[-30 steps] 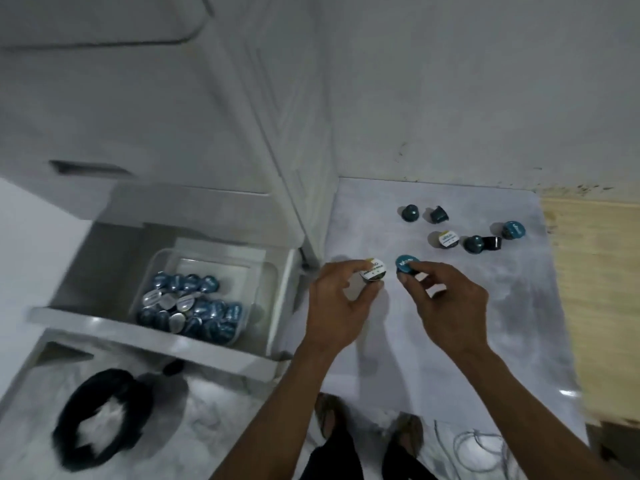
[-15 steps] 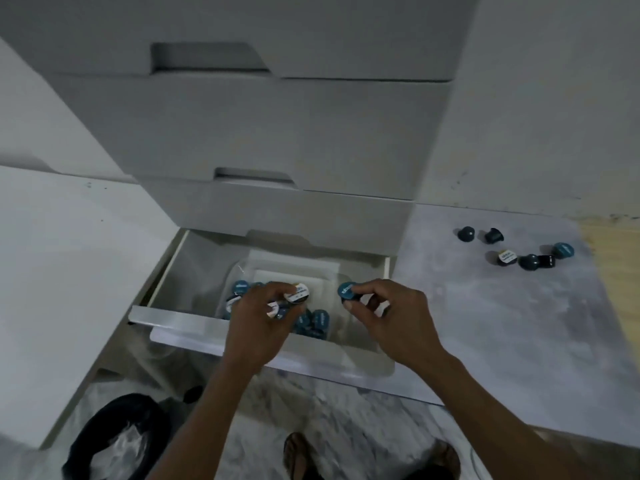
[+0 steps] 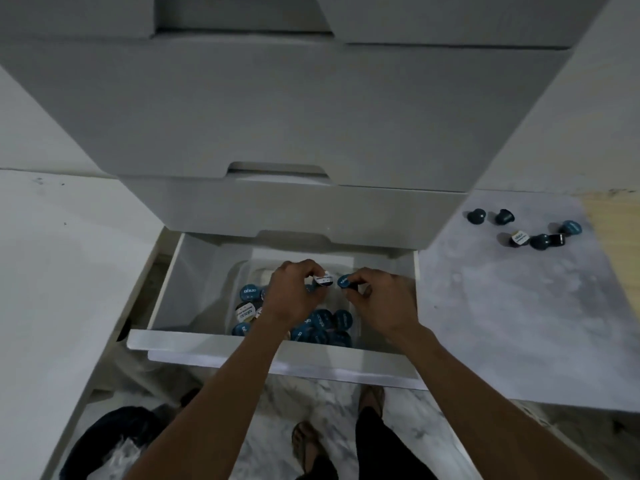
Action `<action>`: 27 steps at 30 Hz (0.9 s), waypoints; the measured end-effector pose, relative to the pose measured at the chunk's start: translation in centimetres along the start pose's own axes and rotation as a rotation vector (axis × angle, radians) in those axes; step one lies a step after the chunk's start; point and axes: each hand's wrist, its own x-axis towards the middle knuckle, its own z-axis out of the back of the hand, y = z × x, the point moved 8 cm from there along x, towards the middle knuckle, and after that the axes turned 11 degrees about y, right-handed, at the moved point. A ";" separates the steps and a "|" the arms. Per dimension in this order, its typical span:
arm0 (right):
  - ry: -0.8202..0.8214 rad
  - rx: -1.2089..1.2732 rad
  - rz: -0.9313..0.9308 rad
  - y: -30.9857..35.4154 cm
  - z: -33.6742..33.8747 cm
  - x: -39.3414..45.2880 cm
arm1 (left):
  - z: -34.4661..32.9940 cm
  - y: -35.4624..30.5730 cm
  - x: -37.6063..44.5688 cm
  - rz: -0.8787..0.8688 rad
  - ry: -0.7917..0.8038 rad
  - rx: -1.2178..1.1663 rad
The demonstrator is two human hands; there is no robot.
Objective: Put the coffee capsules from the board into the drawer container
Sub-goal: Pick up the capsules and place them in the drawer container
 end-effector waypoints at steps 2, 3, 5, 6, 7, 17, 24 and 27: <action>0.039 0.003 -0.026 -0.7 -0.6 0.9 | -1.0 0.8 1.2 0.032 0.039 0.004; 0.046 0.010 -0.037 -1.1 -0.7 1.2 | -1.4 1.1 1.7 0.050 0.058 0.004; 0.043 0.023 -0.053 -1.6 -0.8 1.6 | -2.1 1.7 2.6 0.079 0.091 0.003; 0.045 0.027 -0.050 -1.8 -0.8 1.7 | -2.4 1.8 3.0 0.088 0.107 -0.002; 0.052 0.026 -0.044 -1.8 -0.9 1.7 | -2.7 1.9 3.2 0.093 0.120 -0.002; 0.212 -0.248 0.047 -1.2 -3.5 3.4 | -3.7 3.0 3.6 0.165 0.240 0.140; 0.249 -0.415 0.109 -0.6 -4.4 3.8 | -3.6 3.5 3.6 0.158 0.248 0.148; 0.261 -0.447 0.122 -0.5 -4.6 3.9 | -3.6 3.4 3.5 0.142 0.256 0.142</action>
